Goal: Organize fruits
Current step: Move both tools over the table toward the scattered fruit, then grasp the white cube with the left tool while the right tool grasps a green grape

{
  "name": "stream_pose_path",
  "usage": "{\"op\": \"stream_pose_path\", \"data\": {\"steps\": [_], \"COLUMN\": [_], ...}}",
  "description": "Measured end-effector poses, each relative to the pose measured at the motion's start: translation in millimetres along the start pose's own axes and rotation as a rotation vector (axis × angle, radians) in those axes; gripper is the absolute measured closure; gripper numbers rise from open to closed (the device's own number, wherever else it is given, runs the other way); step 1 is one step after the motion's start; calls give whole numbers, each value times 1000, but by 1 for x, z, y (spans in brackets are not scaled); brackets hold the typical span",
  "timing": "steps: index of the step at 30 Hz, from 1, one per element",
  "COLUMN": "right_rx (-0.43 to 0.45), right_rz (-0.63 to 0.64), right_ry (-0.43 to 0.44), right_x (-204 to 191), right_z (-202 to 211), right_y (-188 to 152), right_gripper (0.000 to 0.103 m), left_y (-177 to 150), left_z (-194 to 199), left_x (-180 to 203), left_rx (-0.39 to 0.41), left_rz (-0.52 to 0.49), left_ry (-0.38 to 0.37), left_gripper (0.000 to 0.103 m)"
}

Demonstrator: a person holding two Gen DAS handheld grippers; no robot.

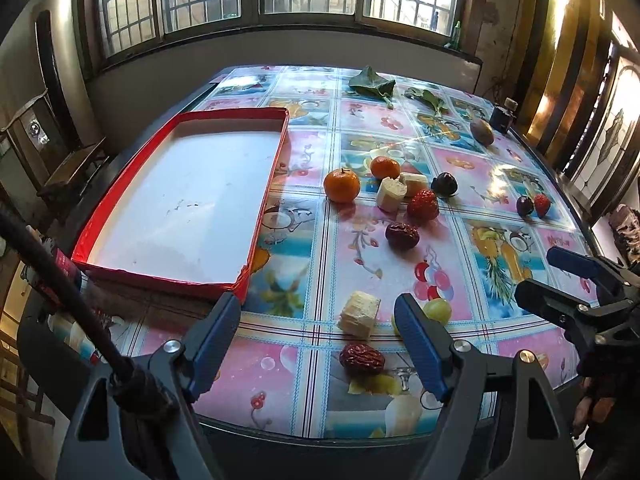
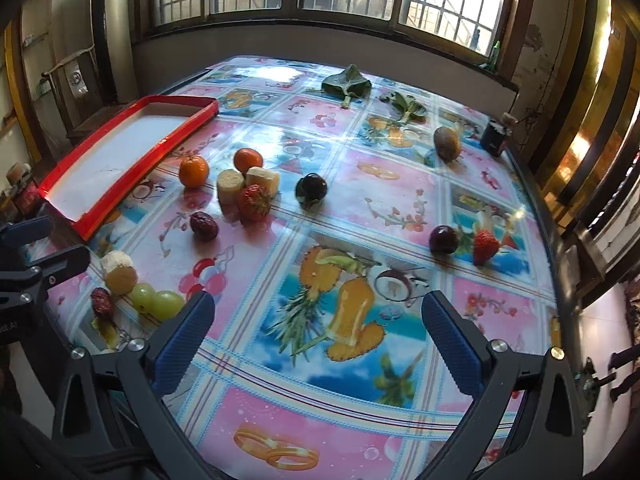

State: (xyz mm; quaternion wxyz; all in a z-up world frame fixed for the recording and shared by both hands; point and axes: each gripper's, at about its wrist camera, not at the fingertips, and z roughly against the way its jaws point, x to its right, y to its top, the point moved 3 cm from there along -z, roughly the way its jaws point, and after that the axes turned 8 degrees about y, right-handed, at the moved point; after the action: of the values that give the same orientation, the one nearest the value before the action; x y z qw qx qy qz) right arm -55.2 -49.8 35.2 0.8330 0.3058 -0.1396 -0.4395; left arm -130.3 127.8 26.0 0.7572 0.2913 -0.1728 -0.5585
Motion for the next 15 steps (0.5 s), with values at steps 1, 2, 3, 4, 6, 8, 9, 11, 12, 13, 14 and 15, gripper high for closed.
{"op": "stream_pose_path", "data": {"steps": [1, 2, 3, 4, 6, 8, 9, 11, 12, 13, 14, 15], "right_rx": [-2, 2, 12, 24, 31, 23, 21, 21, 14, 1, -12, -21], "right_rz": [-25, -54, -77, -91, -82, -56, -42, -7, 6, 15, 25, 43], "right_ry": [74, 159, 237, 286, 322, 352, 374, 390, 395, 409, 413, 403], "right_x": [1, 2, 2, 2, -2, -10, -15, -25, -30, -35, -39, -44], "right_z": [-1, -2, -3, -2, -4, -5, -5, -4, -6, -8, -10, -13], "right_y": [-1, -3, -4, -6, -9, -11, -12, -12, -12, -13, -13, -14], "right_gripper": [0, 0, 0, 0, 0, 3, 5, 24, 30, 40, 47, 47], "left_y": [0, -2, -2, -4, -6, -10, -11, -14, -14, -14, -13, -12], "left_z": [-1, -2, -3, -5, -8, -11, -12, -15, -17, -19, -21, -23], "left_x": [-1, -2, -2, -2, -1, 2, 3, 6, 6, 6, 7, 7], "left_rx": [-3, -7, -11, -16, -31, -47, -51, -55, -57, -60, -61, -62], "left_rz": [-2, -4, -6, -9, -15, -28, -33, -50, -53, -53, -51, -51], "left_ry": [-2, -4, -5, -8, -18, -38, -42, -41, -41, -43, -49, -55], "left_gripper": [23, 23, 23, 23, 23, 23, 23, 23, 23, 23, 23, 23]}}
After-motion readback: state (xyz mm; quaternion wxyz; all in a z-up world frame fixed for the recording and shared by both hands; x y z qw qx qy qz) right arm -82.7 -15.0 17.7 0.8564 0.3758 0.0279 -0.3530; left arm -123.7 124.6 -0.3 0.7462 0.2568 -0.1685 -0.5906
